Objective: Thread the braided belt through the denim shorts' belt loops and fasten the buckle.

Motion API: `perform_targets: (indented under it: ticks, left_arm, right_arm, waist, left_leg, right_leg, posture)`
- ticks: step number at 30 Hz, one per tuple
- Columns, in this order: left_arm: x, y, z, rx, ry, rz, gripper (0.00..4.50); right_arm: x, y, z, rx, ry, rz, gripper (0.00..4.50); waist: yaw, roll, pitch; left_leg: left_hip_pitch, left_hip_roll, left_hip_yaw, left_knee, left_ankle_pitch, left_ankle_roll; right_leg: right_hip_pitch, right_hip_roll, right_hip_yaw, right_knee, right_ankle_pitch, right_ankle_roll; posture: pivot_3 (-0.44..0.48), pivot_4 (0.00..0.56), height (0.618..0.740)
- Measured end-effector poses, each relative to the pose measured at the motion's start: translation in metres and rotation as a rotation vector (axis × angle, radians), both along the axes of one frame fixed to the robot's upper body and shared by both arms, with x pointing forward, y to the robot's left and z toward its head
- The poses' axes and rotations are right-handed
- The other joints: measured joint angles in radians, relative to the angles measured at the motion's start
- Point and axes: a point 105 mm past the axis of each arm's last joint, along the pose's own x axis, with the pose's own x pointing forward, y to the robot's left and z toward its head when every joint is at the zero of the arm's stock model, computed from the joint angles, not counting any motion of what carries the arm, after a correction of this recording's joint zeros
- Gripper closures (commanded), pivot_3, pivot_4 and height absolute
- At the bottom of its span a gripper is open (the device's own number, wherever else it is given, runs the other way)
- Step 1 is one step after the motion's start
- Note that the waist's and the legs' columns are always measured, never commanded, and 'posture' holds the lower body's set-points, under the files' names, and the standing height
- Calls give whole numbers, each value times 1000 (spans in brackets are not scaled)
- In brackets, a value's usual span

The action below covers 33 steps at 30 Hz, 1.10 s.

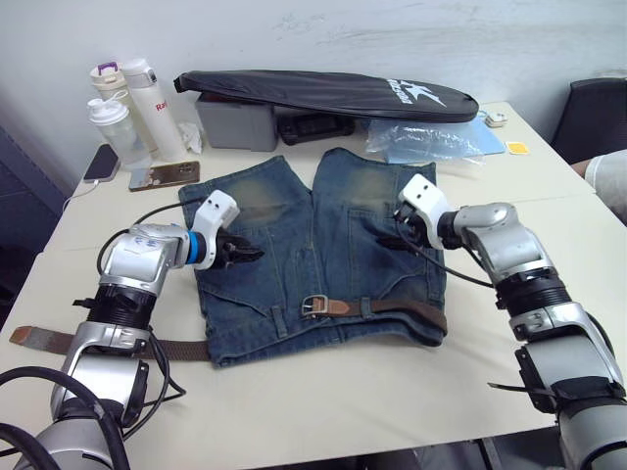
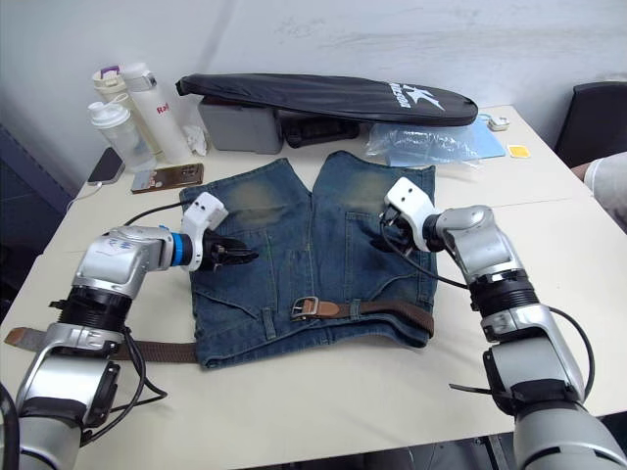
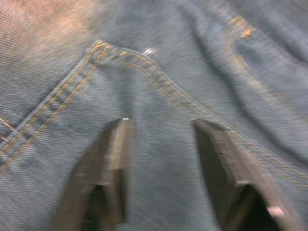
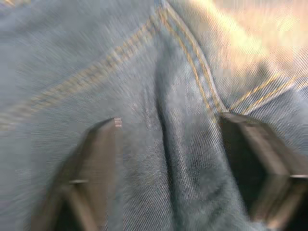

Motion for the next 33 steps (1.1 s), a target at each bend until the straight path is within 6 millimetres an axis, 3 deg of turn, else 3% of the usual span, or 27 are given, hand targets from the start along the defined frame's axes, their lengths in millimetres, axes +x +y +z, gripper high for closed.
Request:
perform_targets:
  ticks: [1,5,9,12,15,18,21,25,28,32,33]
  left_arm:
    - [-2,4,10,-32,-12,6,68]
    - [-13,21,40,-136,-45,45,24]
    - [-27,55,59,-213,-74,157,24]
    - [-45,80,61,-258,-55,267,24]
    - [-71,121,42,-225,1,467,24]
    - [-96,134,28,-197,33,547,24]
    - [-116,153,35,-266,-3,649,24]
    - [-152,173,41,-383,-27,752,24]
    - [-186,181,16,-472,58,823,24]
    - [-208,189,-17,-550,169,921,24]
    - [-213,191,-25,-593,191,952,24]
  right_arm:
    - [-4,2,6,9,6,19,0]
    - [-26,16,29,52,18,150,0]
    - [-81,43,63,153,-28,483,0]
    - [-109,59,76,222,-35,635,0]
    - [-129,66,77,258,-21,744,0]
    - [-139,69,77,288,26,828,0]
    - [-149,73,78,303,110,909,0]
    - [-149,74,81,249,151,947,0]
    - [-143,73,69,156,162,941,0]
    - [-130,74,65,81,123,906,0]
    - [-125,75,66,81,111,889,0]
  waist:
    - [0,0,1]
    - [-1,-1,2]
    - [-2,-4,5]
    - [-3,-5,9]
    - [-3,-5,11]
    - [0,-4,15]
    - [4,-2,15]
    - [3,5,20]
    - [-1,6,21]
    - [-1,0,26]
    - [2,-1,26]
  left_leg:
    - [0,0,-1,-1,0,1]
    - [-1,-1,-9,-2,4,10]
    - [4,-2,-17,-6,3,17]
    - [17,-3,-21,-21,-1,13]
    - [23,-5,-23,-36,-1,12]
    - [32,-5,-24,-38,-3,4]
    - [38,-2,-24,-51,-11,-11]
    - [53,-2,-24,-62,-15,-35]
    - [54,-9,-24,-69,-15,-35]
    - [65,-14,-24,-71,-14,-43]
    - [67,-15,-24,-72,-14,-54]
  right_leg:
    - [0,0,0,-2,-1,-2]
    - [3,0,0,-6,-2,-3]
    - [8,2,-2,-9,-2,-3]
    - [15,1,-6,-20,-2,-3]
    - [21,0,-12,-37,-2,-4]
    - [21,-2,-14,-39,-1,-4]
    - [21,-2,-22,-46,0,-5]
    - [38,-4,-25,-62,2,-7]
    - [53,-9,-29,-71,2,-6]
    - [54,-17,-33,-75,4,2]
    - [54,-18,-34,-76,5,3]
  posture:
    - [0,150,622]
    - [0,150,622]
    - [0,150,622]
    - [0,150,622]
    - [0,150,622]
    - [0,150,622]
    - [0,150,622]
    - [0,150,622]
    - [0,150,622]
    - [0,150,622]
    - [0,150,622]
